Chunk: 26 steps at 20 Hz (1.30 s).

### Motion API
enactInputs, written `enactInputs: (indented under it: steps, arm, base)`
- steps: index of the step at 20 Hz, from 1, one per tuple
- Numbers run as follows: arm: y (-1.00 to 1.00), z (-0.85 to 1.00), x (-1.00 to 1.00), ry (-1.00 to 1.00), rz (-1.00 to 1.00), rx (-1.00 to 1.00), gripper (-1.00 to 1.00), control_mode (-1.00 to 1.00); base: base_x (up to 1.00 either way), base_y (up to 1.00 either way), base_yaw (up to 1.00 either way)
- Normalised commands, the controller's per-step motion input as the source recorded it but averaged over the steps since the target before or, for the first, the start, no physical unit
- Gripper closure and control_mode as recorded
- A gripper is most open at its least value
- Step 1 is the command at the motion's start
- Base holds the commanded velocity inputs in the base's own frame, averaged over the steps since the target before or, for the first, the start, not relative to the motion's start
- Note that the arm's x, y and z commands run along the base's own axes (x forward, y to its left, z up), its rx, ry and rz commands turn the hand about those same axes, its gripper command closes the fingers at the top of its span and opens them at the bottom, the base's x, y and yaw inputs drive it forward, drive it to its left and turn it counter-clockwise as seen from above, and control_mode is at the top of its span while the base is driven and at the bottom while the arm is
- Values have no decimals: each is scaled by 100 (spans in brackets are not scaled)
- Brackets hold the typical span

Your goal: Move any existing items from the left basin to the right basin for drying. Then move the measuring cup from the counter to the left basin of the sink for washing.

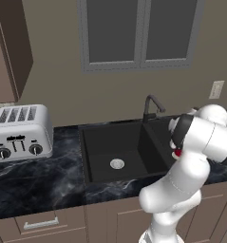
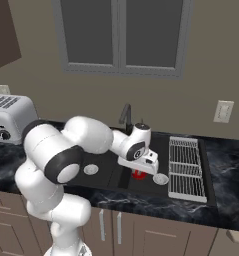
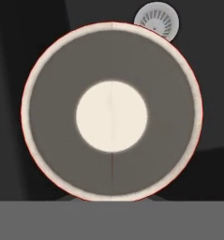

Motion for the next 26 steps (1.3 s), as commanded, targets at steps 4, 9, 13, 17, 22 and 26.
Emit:
enactInputs:
  steps: [4, 9, 13, 17, 22, 26]
  arm:
    - [-3, -19, 8, 0, 1, 0, 100, -100]
    - [-3, -19, 9, 0, 1, 0, 100, -100]
    - [-3, -19, 12, 0, 1, 0, 100, -100]
    - [-6, -16, 16, 0, 1, 0, 100, -100]
    - [-12, -10, 13, 0, 0, 0, 100, -100]
    - [-17, -10, 6, 0, 0, 0, 100, -100]
  base:
    - [0, 0, 0]
    - [0, 0, 0]
    - [0, 0, 0]
    - [0, 0, 0]
    - [0, 0, 0]
    - [0, 0, 0]
